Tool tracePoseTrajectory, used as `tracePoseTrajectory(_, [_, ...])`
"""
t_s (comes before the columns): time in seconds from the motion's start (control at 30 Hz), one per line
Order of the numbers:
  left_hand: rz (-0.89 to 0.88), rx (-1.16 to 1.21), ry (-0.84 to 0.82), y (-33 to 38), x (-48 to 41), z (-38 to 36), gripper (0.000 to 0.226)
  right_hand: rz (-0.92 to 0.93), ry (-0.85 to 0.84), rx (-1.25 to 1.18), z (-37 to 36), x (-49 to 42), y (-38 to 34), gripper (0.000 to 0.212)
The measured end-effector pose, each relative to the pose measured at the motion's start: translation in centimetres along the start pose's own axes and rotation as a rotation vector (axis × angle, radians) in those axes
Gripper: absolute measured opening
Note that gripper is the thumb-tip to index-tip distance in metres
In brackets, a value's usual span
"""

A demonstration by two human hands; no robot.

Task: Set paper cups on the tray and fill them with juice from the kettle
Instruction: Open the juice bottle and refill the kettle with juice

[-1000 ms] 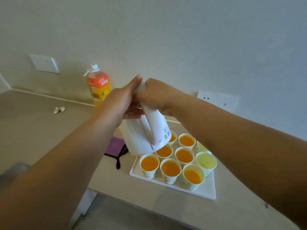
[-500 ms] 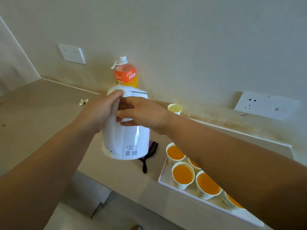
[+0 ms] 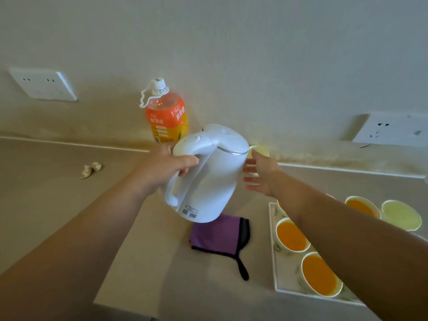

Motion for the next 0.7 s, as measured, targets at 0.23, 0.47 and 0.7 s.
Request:
tracePoseTrajectory(0.23, [-0.056,0.011,-0.130,-1.8,-5.4,-3.1,0.008,-0.019,0.048,-0.247,0.5,-2.3,0.5,0.049])
tracePoseTrajectory(0.47, [-0.033,0.092,-0.220,-4.7,-8.3,-5.1,0.027,0.025,0.103,-0.182,0.9,-3.7,0.8,0.048])
tracePoseTrajectory(0.7, [0.060,0.200,-0.225,-8.0,-8.4,-5.4,0.048,0.058,0.128,-0.111,0.2,-3.5,1.6,0.030])
Point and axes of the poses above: each hand's wrist, its own x-axis away from the middle knuckle, its own z-axis out of the back of the hand, y = z × x, the point moved 10 cm from there along -x, towards the middle knuckle, and after that the axes turned 15 degrees about -x, right-handed, at the moved point
